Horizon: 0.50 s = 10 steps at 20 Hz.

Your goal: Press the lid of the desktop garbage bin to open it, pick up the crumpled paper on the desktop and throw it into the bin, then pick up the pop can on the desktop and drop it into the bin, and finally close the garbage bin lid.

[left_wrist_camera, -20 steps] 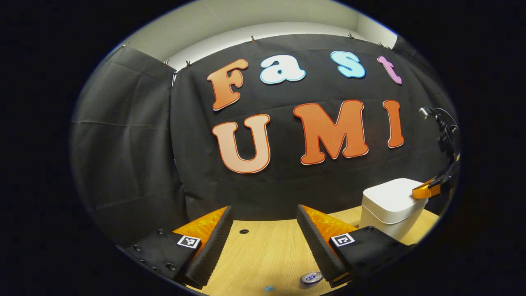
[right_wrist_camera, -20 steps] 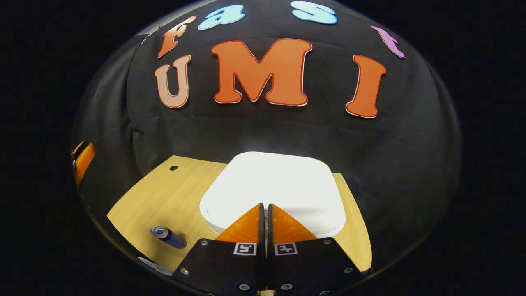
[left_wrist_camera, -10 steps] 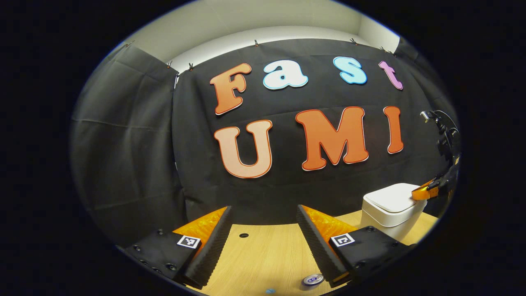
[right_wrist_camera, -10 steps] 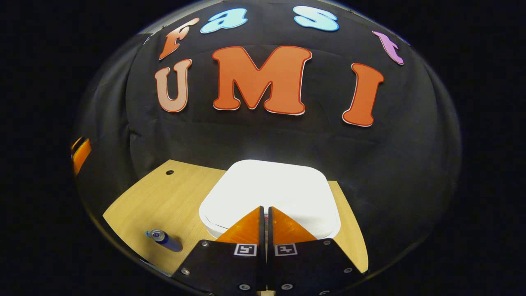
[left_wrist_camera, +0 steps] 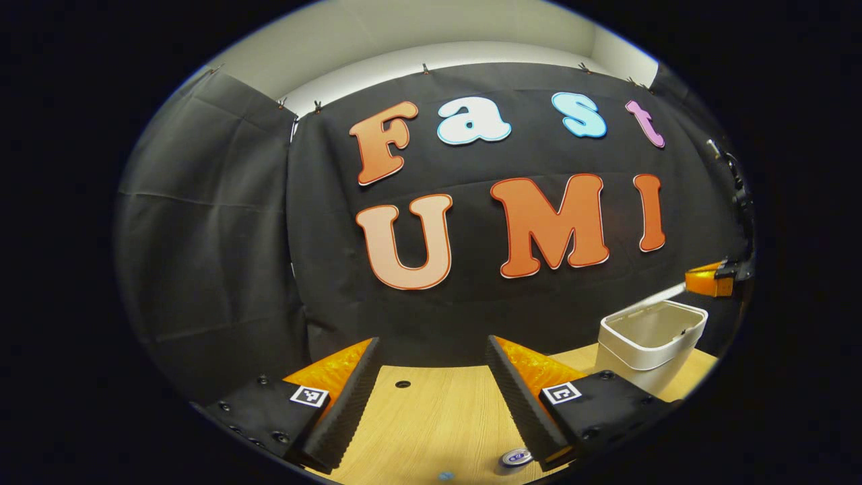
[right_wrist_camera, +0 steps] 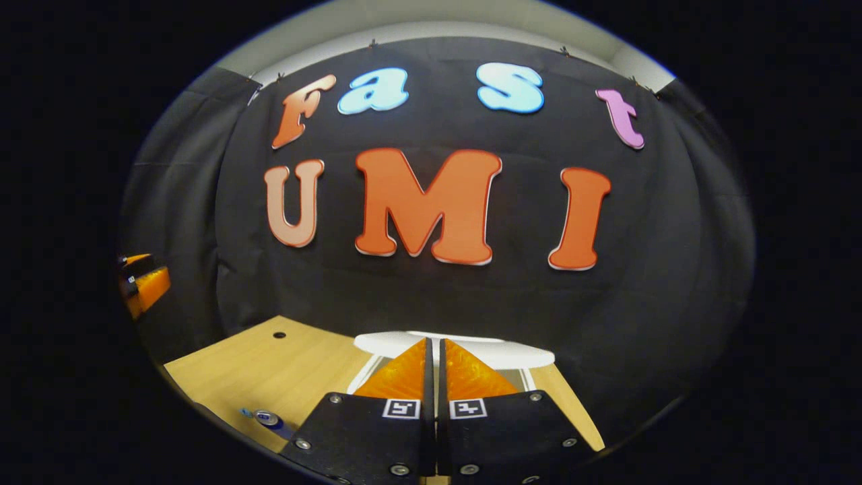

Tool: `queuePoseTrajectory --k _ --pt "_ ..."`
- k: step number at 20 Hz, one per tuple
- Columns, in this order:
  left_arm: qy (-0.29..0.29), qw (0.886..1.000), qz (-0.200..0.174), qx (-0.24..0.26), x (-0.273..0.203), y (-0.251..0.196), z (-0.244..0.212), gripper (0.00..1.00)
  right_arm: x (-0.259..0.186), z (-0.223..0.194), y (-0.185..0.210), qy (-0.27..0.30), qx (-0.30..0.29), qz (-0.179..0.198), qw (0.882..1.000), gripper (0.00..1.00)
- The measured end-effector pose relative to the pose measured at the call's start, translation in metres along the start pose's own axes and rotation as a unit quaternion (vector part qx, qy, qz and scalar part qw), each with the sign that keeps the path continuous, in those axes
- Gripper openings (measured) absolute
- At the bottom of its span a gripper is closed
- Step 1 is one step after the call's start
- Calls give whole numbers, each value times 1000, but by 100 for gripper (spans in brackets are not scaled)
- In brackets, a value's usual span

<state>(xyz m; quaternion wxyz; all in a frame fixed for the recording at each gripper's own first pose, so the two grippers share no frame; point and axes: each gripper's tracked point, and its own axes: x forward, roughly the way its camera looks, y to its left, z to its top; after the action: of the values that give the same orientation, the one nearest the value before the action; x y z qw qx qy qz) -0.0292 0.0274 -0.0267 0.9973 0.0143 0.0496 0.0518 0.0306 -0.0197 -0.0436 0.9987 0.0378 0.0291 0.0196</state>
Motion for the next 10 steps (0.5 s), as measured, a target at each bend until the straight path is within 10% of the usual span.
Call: queuePoseTrajectory --k 10 --pt "56 998 -11 -4 8 7 -43 99 -13 -48 96 52 -7 108 993 56"
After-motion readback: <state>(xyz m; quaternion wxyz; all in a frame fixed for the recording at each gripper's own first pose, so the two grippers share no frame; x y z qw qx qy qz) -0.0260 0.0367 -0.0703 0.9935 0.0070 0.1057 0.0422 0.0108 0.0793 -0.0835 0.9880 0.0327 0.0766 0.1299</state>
